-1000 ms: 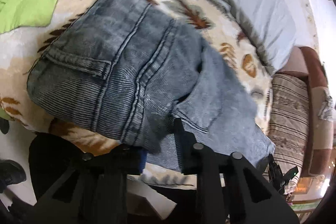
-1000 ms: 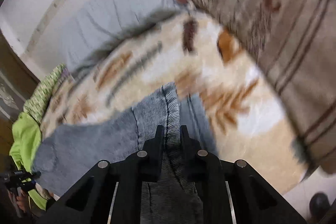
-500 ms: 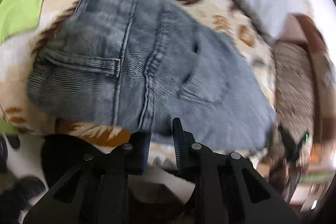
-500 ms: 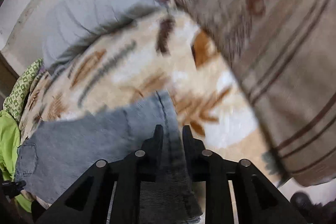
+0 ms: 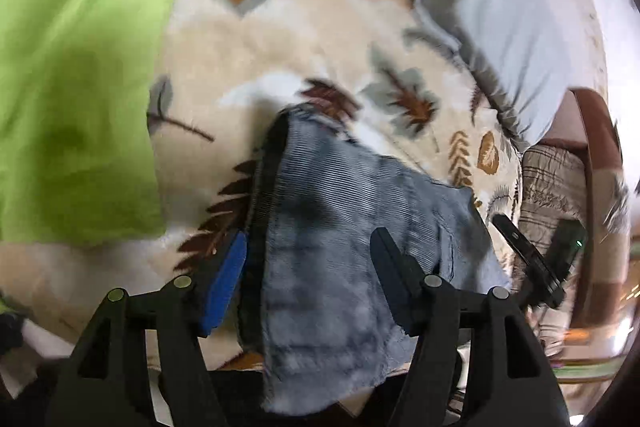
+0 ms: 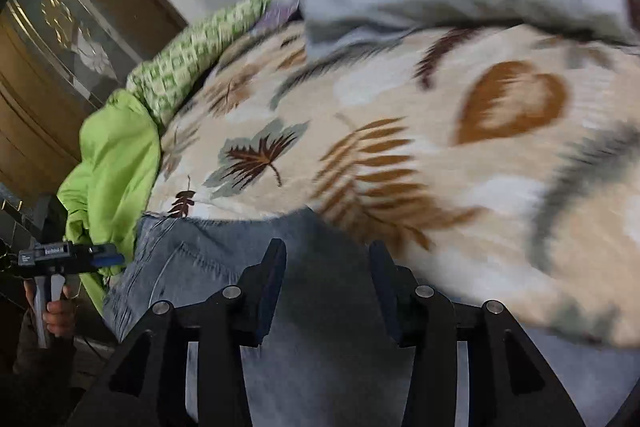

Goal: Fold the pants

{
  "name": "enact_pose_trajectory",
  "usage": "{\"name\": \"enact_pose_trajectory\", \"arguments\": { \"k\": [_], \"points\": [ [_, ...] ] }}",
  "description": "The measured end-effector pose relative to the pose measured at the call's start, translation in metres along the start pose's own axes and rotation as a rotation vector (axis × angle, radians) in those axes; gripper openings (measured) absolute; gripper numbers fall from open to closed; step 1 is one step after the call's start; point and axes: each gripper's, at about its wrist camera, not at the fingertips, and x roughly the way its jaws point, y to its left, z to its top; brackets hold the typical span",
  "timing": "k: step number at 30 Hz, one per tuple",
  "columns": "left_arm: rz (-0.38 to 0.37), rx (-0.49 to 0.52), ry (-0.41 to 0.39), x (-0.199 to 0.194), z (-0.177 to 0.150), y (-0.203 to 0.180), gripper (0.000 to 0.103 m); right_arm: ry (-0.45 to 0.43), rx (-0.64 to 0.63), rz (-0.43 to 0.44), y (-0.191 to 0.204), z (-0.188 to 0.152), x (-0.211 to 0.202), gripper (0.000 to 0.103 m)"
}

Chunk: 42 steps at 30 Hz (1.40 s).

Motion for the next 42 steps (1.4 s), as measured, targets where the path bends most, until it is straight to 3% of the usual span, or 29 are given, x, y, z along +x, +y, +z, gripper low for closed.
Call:
{"name": "enact_pose_trajectory", "arguments": {
  "k": [4, 7, 9, 10, 11, 13, 14, 17, 19, 23, 25, 27, 29, 31, 33, 35, 37, 42],
  "points": [
    [-0.077, -0.033, 0.028, 0.006, 0.006, 0.013, 0.064, 0.085, -0.029, -0.029, 0.012, 0.017, 0.046, 0.048],
    [-0.132, -0.028, 0.078, 0.017, 0.012, 0.014, 0.069, 0.133, -0.071, -0.048, 0.018, 0.021, 0.064, 0.057],
    [-0.151, -0.018, 0.105, 0.025, 0.012, 0.011, 0.074, 0.154, -0.094, -0.052, 0.020, 0.019, 0.072, 0.056],
    [-0.177, -0.014, 0.112, 0.026, 0.013, 0.010, 0.074, 0.163, -0.106, -0.043, 0.021, 0.019, 0.075, 0.047],
    [-0.217, -0.008, 0.118, 0.025, 0.012, 0.009, 0.073, 0.165, -0.135, -0.049, 0.026, 0.018, 0.076, 0.022],
    [-0.263, 0.029, 0.104, 0.022, 0.010, -0.006, 0.066, 0.163, -0.203, -0.079, 0.039, 0.015, 0.074, 0.021],
    [-0.246, 0.074, 0.078, 0.017, 0.009, -0.016, 0.053, 0.154, -0.225, -0.098, 0.043, 0.015, 0.073, 0.020],
    [-0.188, 0.172, 0.008, 0.007, 0.009, -0.038, 0.027, 0.064, -0.258, -0.129, 0.056, 0.020, 0.055, 0.019],
    [-0.043, 0.227, -0.042, 0.009, 0.013, -0.045, 0.019, 0.039, -0.243, -0.143, 0.053, 0.023, 0.053, 0.019],
    [0.111, 0.261, -0.033, 0.027, 0.014, -0.041, 0.019, 0.098, -0.259, -0.218, 0.046, 0.014, 0.084, 0.020],
    [0.115, 0.248, -0.033, 0.025, 0.014, -0.039, 0.019, 0.078, -0.219, -0.231, 0.044, 0.015, 0.086, 0.023],
    [0.099, 0.213, -0.045, 0.014, 0.015, -0.038, 0.019, 0.076, -0.199, -0.250, 0.046, 0.018, 0.080, 0.032],
    [0.075, 0.184, -0.067, -0.007, 0.011, -0.033, 0.019, 0.048, -0.195, -0.252, 0.052, 0.018, 0.066, 0.033],
    [0.052, 0.162, -0.091, -0.024, 0.001, -0.028, 0.019, 0.018, -0.185, -0.236, 0.061, 0.011, 0.037, 0.033],
    [0.004, 0.145, -0.099, -0.041, -0.011, -0.023, 0.027, -0.006, -0.165, -0.181, 0.068, -0.002, 0.011, 0.036],
    [-0.057, 0.130, -0.105, -0.061, -0.034, -0.015, 0.054, -0.019, -0.150, -0.139, 0.074, -0.019, -0.013, 0.045],
    [-0.108, 0.127, -0.105, -0.070, -0.057, -0.011, 0.064, -0.015, -0.133, -0.081, 0.082, -0.044, -0.035, 0.050],
    [-0.234, 0.045, -0.041, -0.056, -0.100, -0.001, 0.066, 0.016, -0.191, 0.006, 0.125, -0.105, -0.052, 0.052]
  ]
}}
